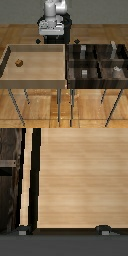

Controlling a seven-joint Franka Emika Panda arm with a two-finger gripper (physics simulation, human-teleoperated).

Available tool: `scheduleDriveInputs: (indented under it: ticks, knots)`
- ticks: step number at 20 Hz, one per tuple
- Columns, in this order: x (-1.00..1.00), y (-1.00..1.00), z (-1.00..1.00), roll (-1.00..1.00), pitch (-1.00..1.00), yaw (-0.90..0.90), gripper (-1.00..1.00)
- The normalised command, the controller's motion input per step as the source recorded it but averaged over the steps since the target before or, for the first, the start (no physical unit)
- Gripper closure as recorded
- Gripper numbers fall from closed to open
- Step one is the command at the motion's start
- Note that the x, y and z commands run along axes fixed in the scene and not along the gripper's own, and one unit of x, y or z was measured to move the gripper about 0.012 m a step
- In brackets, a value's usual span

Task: Place the loaf of bread into the appropriate compartment.

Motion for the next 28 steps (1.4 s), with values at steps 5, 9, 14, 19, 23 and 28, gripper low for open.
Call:
scheduleDriveInputs:
  ticks: [5,9,14,19,23,28]
  knots:
    - [0.00,0.00,0.00,0.00,0.00,0.00,-1.00]
    - [0.00,0.00,0.00,0.00,0.00,0.00,-1.00]
    - [0.00,0.00,0.00,0.00,0.00,0.00,-1.00]
    - [0.00,0.00,0.00,0.00,0.00,0.00,-1.00]
    - [0.00,0.00,0.00,0.00,0.00,0.00,-1.00]
    - [0.00,0.00,0.00,0.00,0.00,0.00,-1.00]
